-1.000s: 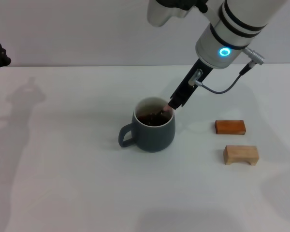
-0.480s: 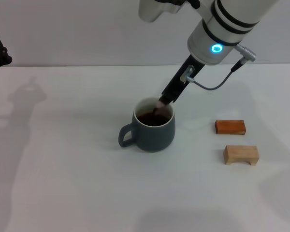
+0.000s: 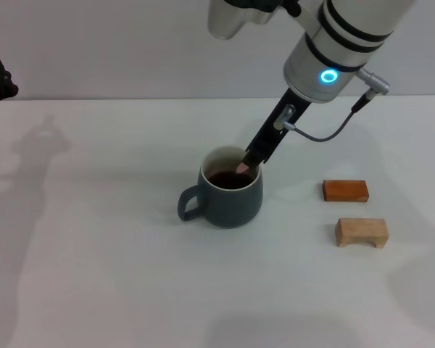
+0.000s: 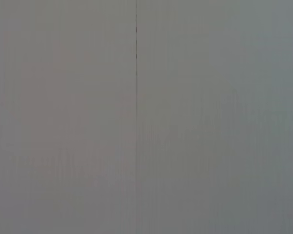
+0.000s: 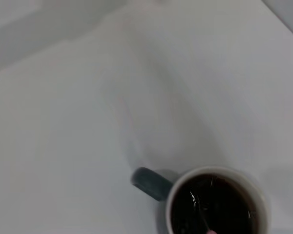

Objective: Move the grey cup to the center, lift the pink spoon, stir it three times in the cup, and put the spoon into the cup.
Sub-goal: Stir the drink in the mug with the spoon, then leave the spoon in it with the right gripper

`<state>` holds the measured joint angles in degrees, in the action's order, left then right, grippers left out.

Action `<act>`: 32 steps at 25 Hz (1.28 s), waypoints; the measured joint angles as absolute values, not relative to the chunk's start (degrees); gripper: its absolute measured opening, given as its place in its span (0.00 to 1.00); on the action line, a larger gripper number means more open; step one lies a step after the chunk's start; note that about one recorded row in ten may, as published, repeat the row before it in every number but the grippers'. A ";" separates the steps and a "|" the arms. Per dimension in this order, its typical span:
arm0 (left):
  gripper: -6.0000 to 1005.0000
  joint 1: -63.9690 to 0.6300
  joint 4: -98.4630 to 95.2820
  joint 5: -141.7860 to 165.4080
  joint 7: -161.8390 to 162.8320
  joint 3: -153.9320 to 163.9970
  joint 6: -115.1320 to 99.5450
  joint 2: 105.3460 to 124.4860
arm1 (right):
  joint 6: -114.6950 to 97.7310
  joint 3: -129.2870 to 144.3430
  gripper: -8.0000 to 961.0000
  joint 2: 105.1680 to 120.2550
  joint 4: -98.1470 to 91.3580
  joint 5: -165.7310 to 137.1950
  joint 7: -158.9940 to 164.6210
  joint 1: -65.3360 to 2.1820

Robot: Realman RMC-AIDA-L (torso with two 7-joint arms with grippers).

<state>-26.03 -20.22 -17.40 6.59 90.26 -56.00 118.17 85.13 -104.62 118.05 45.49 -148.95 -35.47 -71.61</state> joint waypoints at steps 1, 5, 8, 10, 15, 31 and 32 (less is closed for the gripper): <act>0.00 -26.00 -20.22 -17.40 6.59 90.26 -56.05 118.19 | 85.12 -104.65 0.13 118.06 45.59 -148.44 -35.55 -71.64; 0.00 -25.84 -20.22 -17.40 6.59 90.26 -56.47 118.21 | 82.43 -104.63 0.13 118.04 45.64 -147.94 -35.58 -71.67; 0.00 -25.92 -20.22 -17.40 6.63 90.26 -56.50 118.22 | 80.32 -104.44 0.13 117.77 44.88 -150.14 -35.24 -71.87; 0.00 -25.99 -20.21 -17.40 6.64 90.26 -56.51 118.22 | 80.36 -104.50 0.13 117.81 44.84 -150.79 -35.23 -71.95; 0.00 -26.19 -20.10 -17.41 6.65 90.26 -56.52 118.21 | 83.46 -104.48 0.13 117.89 45.08 -150.87 -35.24 -72.19; 0.00 -26.39 -20.04 -17.40 6.64 90.00 -56.51 118.14 | 82.72 -104.42 0.13 117.77 45.06 -151.69 -35.27 -72.75; 0.00 -26.39 -20.04 -17.40 6.64 90.00 -56.51 118.14 | 83.45 -104.46 0.13 117.83 45.06 -151.46 -35.27 -72.77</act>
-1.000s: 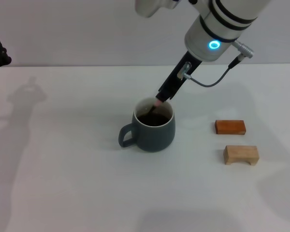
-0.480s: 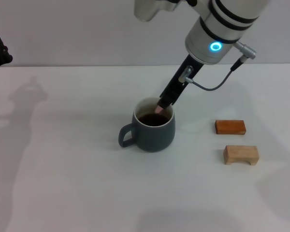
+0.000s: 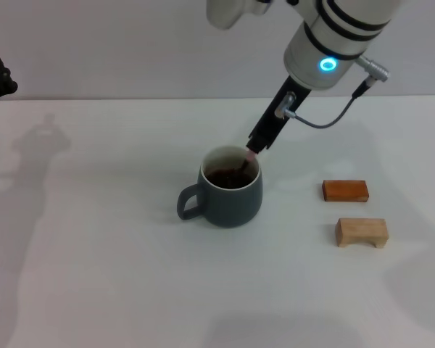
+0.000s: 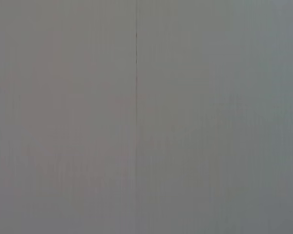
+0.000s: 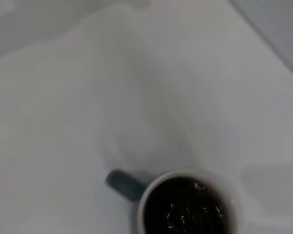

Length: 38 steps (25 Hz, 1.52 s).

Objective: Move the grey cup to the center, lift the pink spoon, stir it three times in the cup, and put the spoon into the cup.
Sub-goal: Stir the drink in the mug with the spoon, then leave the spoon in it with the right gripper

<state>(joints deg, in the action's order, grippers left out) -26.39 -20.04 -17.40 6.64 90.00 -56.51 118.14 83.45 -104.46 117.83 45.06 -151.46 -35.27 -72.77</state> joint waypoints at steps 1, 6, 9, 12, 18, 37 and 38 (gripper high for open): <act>0.00 -26.39 -20.04 -17.41 6.63 90.00 -56.51 118.13 | 84.14 -104.52 0.13 117.91 45.07 -150.99 -35.33 -72.79; 0.00 -26.39 -20.04 -17.40 6.61 90.00 -56.51 118.12 | 83.53 -104.49 0.13 118.07 45.45 -147.85 -35.63 -72.86; 0.00 -26.38 -20.04 -17.40 6.61 90.00 -56.51 118.12 | 81.86 -104.44 0.13 117.91 45.43 -148.56 -35.14 -72.85; 0.00 -26.37 -20.04 -17.40 6.62 90.00 -56.51 118.14 | 81.31 -104.39 0.13 117.84 45.14 -151.38 -34.51 -72.90; 0.00 -26.37 -20.04 -17.40 6.63 90.00 -56.51 118.21 | 85.01 -104.21 0.13 118.20 45.07 -149.67 -35.24 -72.90; 0.00 -26.31 -20.04 -17.40 6.70 90.00 -56.69 118.13 | 81.28 -102.99 0.13 118.26 44.50 -149.12 -35.45 -72.33; 0.00 -26.32 -20.04 -17.40 6.70 90.00 -56.69 118.12 | 81.28 -102.99 0.13 118.26 44.50 -149.12 -35.45 -72.33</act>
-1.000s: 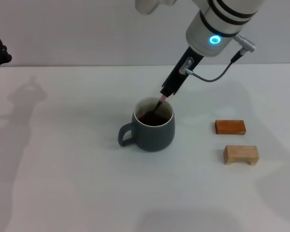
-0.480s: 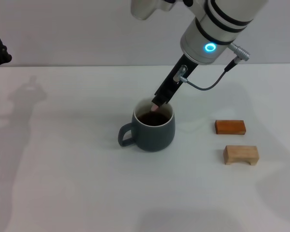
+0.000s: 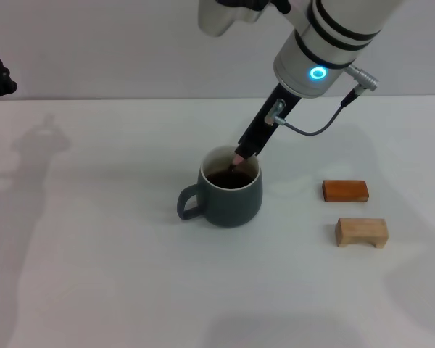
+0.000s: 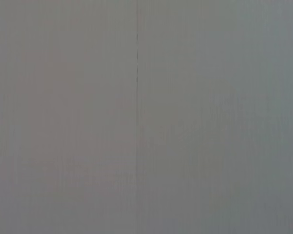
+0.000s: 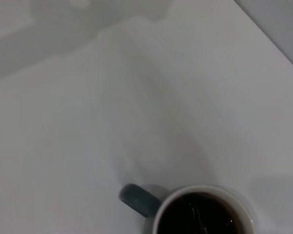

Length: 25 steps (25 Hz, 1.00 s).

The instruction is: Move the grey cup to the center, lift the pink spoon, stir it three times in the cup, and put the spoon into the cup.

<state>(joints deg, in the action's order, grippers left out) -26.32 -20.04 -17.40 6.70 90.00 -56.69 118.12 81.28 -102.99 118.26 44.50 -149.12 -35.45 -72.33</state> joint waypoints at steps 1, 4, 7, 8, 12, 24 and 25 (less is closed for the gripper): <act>0.00 -26.32 -20.04 -17.40 6.70 90.00 -56.69 118.12 | 81.09 -102.44 0.13 118.31 44.59 -149.40 -35.36 -72.35; 0.00 -26.34 -20.04 -17.40 6.68 89.92 -56.73 118.07 | 80.11 -101.16 0.13 118.39 44.64 -149.97 -35.25 -72.50; 0.00 -26.35 -20.04 -17.40 6.64 89.79 -56.77 118.03 | 79.64 -101.05 0.13 118.39 44.63 -150.31 -35.24 -72.56; 0.00 -26.35 -20.04 -17.40 6.63 89.76 -56.78 118.02 | 79.46 -101.06 0.14 118.39 44.63 -150.37 -35.24 -72.57; 0.00 -26.37 -20.04 -17.41 6.61 89.67 -56.81 118.02 | 79.00 -100.99 0.16 118.39 44.69 -150.61 -35.25 -72.66; 0.00 -26.56 -20.04 -17.39 6.59 89.60 -56.87 118.04 | 71.58 -100.40 0.20 118.39 48.47 -150.94 -35.87 -69.81; 0.00 -26.55 -20.04 -17.40 6.59 89.57 -56.87 118.04 | 69.62 -100.32 0.19 118.39 49.42 -150.96 -36.15 -68.56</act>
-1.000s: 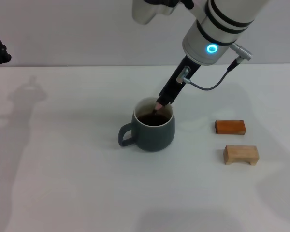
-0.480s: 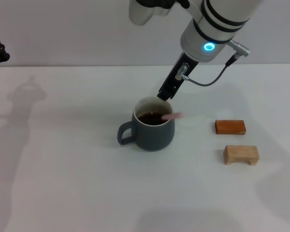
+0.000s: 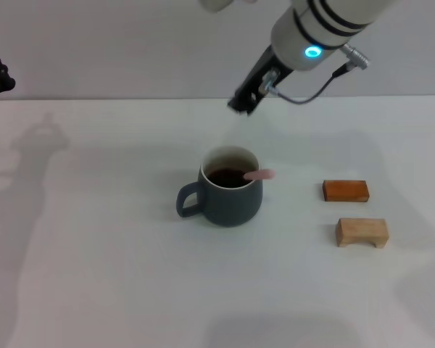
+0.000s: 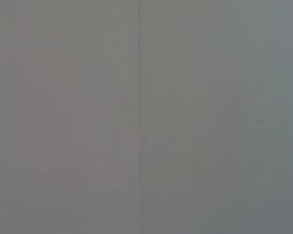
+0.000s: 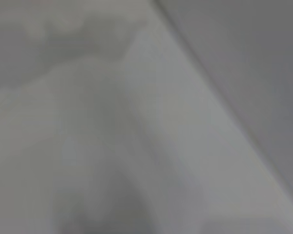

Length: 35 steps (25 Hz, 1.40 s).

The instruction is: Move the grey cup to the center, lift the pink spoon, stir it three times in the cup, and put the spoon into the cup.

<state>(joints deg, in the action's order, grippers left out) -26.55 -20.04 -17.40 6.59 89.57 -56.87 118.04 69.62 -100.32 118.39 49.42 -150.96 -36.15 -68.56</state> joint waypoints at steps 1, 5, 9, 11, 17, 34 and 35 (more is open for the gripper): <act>0.00 -26.55 -20.04 -17.41 6.59 89.55 -56.87 118.04 | 66.98 -100.28 0.19 118.37 50.83 -150.94 -36.56 -66.84; 0.00 -26.55 -20.04 -17.40 6.59 89.28 -57.04 118.04 | 54.58 -99.05 0.19 118.71 57.83 -149.17 -38.34 -57.95; 0.00 -26.54 -20.04 -17.41 6.66 88.18 -57.33 118.04 | 35.25 -93.58 0.19 118.87 66.13 -140.94 -42.46 -42.48; 0.00 -26.52 -20.04 -17.40 6.89 87.81 -57.54 118.07 | 31.50 -92.09 0.19 118.90 67.78 -138.70 -43.42 -38.96; 0.00 -26.43 -20.04 -17.42 7.20 86.57 -58.19 118.10 | 7.76 -81.10 0.19 118.92 74.60 -131.20 -44.96 -20.97; 0.00 -26.49 -17.47 -17.57 8.32 80.61 -61.08 117.98 | -61.77 -76.84 0.19 118.52 42.85 -141.53 -11.82 -7.50; 0.00 -26.49 -17.27 -17.47 8.23 80.35 -61.21 117.91 | -61.77 -76.84 0.19 118.52 42.85 -141.53 -11.82 -7.50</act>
